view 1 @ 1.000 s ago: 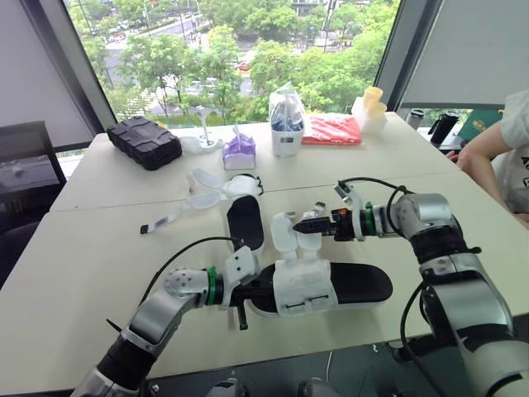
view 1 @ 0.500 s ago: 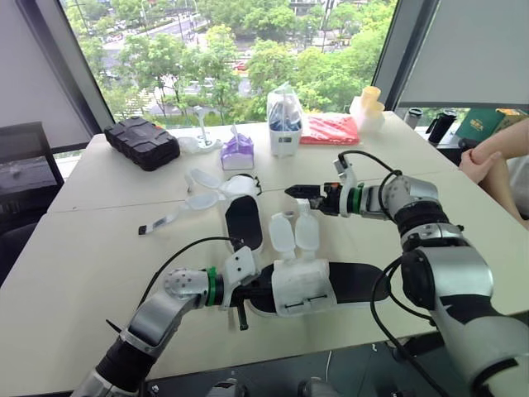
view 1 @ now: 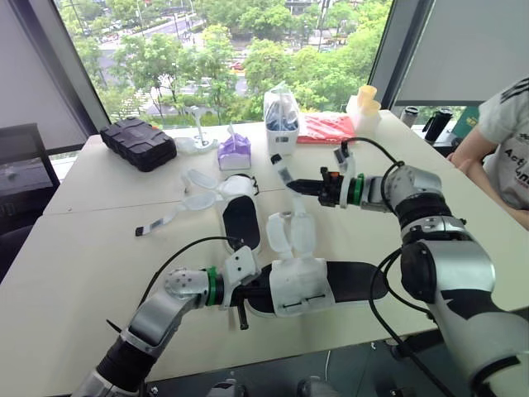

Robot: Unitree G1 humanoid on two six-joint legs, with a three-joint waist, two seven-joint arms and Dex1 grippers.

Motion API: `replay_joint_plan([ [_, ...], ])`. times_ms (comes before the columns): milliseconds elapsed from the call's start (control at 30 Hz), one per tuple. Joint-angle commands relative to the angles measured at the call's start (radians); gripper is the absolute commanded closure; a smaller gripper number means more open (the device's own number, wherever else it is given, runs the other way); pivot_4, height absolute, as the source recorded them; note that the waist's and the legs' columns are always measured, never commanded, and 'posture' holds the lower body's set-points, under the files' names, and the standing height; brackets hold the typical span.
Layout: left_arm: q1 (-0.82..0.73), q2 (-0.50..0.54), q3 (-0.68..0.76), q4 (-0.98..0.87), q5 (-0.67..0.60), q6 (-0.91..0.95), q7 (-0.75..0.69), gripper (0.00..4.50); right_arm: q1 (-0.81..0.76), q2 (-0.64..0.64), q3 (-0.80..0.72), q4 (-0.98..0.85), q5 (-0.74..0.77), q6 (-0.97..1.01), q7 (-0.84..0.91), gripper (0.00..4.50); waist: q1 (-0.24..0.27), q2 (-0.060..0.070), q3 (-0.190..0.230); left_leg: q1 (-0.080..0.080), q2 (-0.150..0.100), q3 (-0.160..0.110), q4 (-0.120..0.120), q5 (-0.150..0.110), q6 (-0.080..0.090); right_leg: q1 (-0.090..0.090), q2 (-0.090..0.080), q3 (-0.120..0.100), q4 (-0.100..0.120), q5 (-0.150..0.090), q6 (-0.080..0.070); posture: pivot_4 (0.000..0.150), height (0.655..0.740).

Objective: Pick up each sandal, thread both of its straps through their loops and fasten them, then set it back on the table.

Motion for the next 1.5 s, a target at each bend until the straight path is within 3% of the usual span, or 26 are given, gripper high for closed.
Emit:
replay_joint_plan([
  [33, 0.01, 0.001, 0.001, -0.015, 0.001, 0.012, 0.007, 4.5, 0.176, -0.081, 0.046, -0.531, 0.089, -0.059, 0.136, 4.45, 0.005, 0.0, 0.0, -0.003, 0.0, -0.002, 0.001, 0.0, 0.0, -0.001, 0.0, -0.002, 0.0, 0.0, 0.0, 0.15, 0.74],
  [100, 0.014, 0.002, 0.003, -0.016, -0.001, 0.014, 0.008, 4.5, 0.331, -0.13, 0.055, -0.821, 0.119, -0.139, 0.18, 4.45, 0.006, 0.001, -0.001, -0.01, 0.0, -0.002, 0.002, 0.0, 0.0, -0.009, -0.001, -0.002, 0.001, 0.0, 0.001, 0.15, 0.74],
  [167, 0.017, 0.005, 0.006, -0.013, -0.002, 0.013, 0.007, 4.5, 0.494, -0.209, 0.12, -1.037, 0.046, -0.313, 0.232, 4.45, 0.005, 0.001, -0.001, -0.013, -0.001, -0.001, 0.002, 0.0, 0.0, -0.013, -0.001, -0.002, 0.003, 0.0, 0.001, 0.15, 0.74],
  [267, 0.016, 0.008, 0.009, -0.01, -0.003, 0.015, 0.005, 4.5, 0.654, -0.251, 0.149, -1.173, -0.052, -0.55, 0.219, 4.45, -0.002, 0.001, -0.001, -0.012, 0.0, -0.001, 0.003, 0.0, 0.0, -0.012, -0.001, -0.003, 0.004, 0.0, 0.001, 0.15, 0.74],
  [433, 0.014, 0.015, 0.012, -0.001, -0.003, 0.012, -0.008, 4.5, 0.872, -0.267, 0.168, -1.204, -0.194, -1.132, 0.31, 4.45, -0.002, 0.001, -0.001, -0.011, 0.001, -0.002, 0.012, 0.0, 0.0, -0.006, 0.001, -0.004, 0.003, -0.001, 0.001, 0.15, 0.74],
  [533, 0.012, 0.017, 0.014, 0.006, -0.002, 0.01, -0.012, 4.5, 0.925, -0.261, 0.173, -1.166, -0.211, -1.386, 0.35, 4.45, -0.001, 0.001, -0.001, -0.011, 0.001, -0.002, 0.014, -0.001, 0.001, -0.005, 0.001, -0.004, 0.003, -0.001, 0.001, 0.15, 0.74],
  [667, 0.011, 0.013, 0.012, 0.015, 0.004, 0.005, -0.011, 4.5, 0.97, -0.273, 0.215, -1.044, -0.214, -1.877, 0.455, 4.45, -0.001, 0.001, -0.001, -0.01, 0.001, -0.002, 0.014, -0.001, 0.001, -0.003, 0.001, -0.004, 0.003, -0.001, 0.001, 0.15, 0.74],
  [767, 0.012, 0.009, 0.011, 0.017, 0.006, 0.003, -0.006, 4.5, 0.983, -0.311, 0.275, -0.973, -0.209, -2.056, 0.481, 4.45, -0.001, 0.001, -0.001, -0.008, 0.001, -0.002, 0.014, -0.001, 0.001, -0.001, 0.0, -0.004, 0.002, -0.001, 0.001, 0.15, 0.74],
  [900, 0.023, 0.008, 0.011, 0.011, 0.008, 0.003, 0.003, 4.5, 0.962, -0.344, 0.337, -0.904, -0.236, -2.149, 0.449, 4.45, 0.0, 0.001, -0.001, -0.006, 0.001, -0.002, 0.014, -0.001, 0.002, 0.001, -0.001, -0.004, 0.002, -0.002, -0.002, 0.15, 0.74],
  [1000, 0.037, 0.013, 0.011, -0.001, 0.007, 0.004, 0.005, 4.5, 0.944, -0.369, 0.37, -0.877, -0.246, -2.167, 0.427, 3.72, 0.0, 0.001, -0.001, -0.004, 0.001, -0.002, 0.013, -0.001, 0.002, 0.003, -0.001, -0.004, 0.002, -0.003, -0.002, 0.15, 0.74],
  [1167, 0.053, 0.029, 0.01, -0.019, 0.009, 0.008, 0.004, 4.5, 0.949, -0.439, 0.419, -0.832, -0.258, -2.18, 0.409, 1.16, 0.003, 0.001, -0.001, -0.001, 0.001, -0.002, 0.013, -0.002, 0.002, 0.006, -0.002, -0.003, 0.0, -0.003, -0.003, 0.15, 0.74],
  [1200, 0.055, 0.03, 0.01, -0.023, 0.01, 0.009, 0.007, 4.5, 0.952, -0.464, 0.428, -0.822, -0.253, -2.175, 0.416, 0.83, 0.005, 0.001, -0.001, -0.001, 0.001, -0.002, 0.013, -0.002, 0.003, 0.006, -0.002, -0.003, 0.0, -0.003, -0.003, 0.15, 0.74],
  [1500, 0.068, 0.033, 0.011, -0.042, 0.006, 0.017, 0.02, 4.5, 0.928, -0.626, 0.435, -0.663, -0.24, -2.087, 0.446, 0.83, 0.021, 0.001, -0.001, 0.0, 0.002, -0.002, 0.013, -0.002, 0.003, 0.007, -0.002, -0.002, 0.0, -0.004, -0.004, 0.15, 0.74],
])
